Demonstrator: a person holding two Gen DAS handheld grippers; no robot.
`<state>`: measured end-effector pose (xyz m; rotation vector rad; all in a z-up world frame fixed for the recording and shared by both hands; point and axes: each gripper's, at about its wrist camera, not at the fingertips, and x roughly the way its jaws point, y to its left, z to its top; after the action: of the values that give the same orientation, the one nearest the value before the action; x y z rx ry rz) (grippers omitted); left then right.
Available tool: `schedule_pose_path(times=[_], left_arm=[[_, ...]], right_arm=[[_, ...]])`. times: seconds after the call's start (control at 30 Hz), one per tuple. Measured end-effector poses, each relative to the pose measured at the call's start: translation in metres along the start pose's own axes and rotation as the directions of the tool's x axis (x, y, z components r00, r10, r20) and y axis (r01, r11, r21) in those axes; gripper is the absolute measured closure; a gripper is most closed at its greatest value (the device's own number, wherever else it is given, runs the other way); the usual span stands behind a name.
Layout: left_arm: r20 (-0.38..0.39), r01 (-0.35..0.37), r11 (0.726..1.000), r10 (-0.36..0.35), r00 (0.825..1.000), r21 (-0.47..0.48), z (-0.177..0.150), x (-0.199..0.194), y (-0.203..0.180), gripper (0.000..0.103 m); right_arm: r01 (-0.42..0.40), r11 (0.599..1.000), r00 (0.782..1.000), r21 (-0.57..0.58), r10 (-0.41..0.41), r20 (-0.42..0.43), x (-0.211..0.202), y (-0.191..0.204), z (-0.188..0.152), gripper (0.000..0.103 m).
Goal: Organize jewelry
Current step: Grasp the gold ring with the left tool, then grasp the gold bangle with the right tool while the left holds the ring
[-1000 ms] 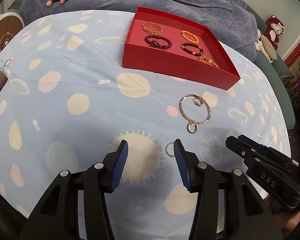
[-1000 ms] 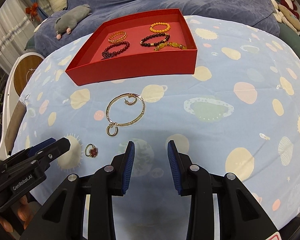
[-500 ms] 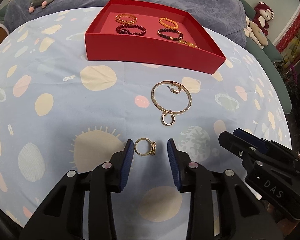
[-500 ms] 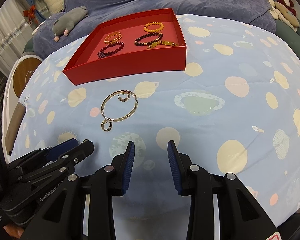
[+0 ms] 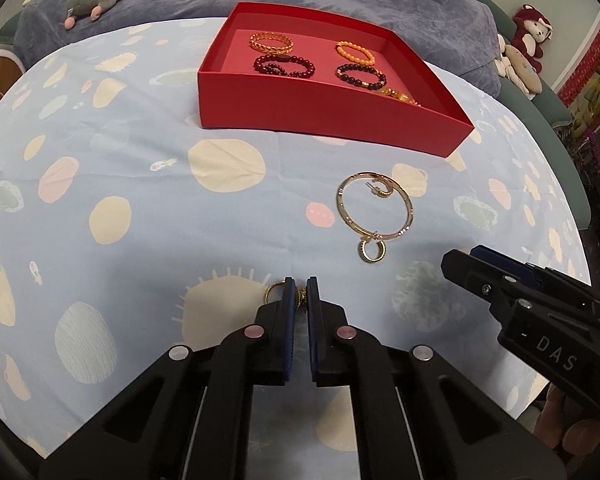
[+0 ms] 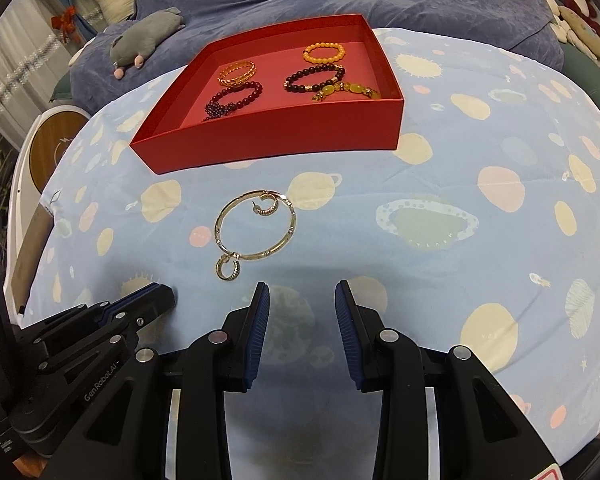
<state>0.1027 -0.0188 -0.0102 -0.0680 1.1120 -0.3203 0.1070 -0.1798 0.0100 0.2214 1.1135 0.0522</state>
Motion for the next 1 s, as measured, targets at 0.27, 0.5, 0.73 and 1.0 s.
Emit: schedule_pose_path(times=[0.27,0.5,0.73,1.0], left_arm=[[0.010,0.027,0.999,-0.027,1.000,-0.043,-0.003,-0.013,0.015,0.097],[0.022,0.019,1.000,-0.018,1.000,-0.024,-0.009,-0.016,0.006,0.066],[0.026,-0.016,0.999,0.017,1.000,-0.038,-0.007,-0.005,0.013,0.084],[0.033,0.014,0.999,-0.013,0.999,-0.031,-0.005,-0.008,0.014,0.100]], right_arm=[[-0.010,1.000,1.000,-0.009,0.010,0.009,0.000,0.007,0.004,0.069],[-0.010,1.000,1.000,-0.004,0.010,0.005,-0.002,0.007,0.000,0.069],[-0.013,1.000,1.000,-0.003,0.013,0.008,-0.003,0.006,-0.001,0.069],[-0.016,1.000,1.000,-0.004,0.016,0.007,0.002,0.008,0.003,0.069]])
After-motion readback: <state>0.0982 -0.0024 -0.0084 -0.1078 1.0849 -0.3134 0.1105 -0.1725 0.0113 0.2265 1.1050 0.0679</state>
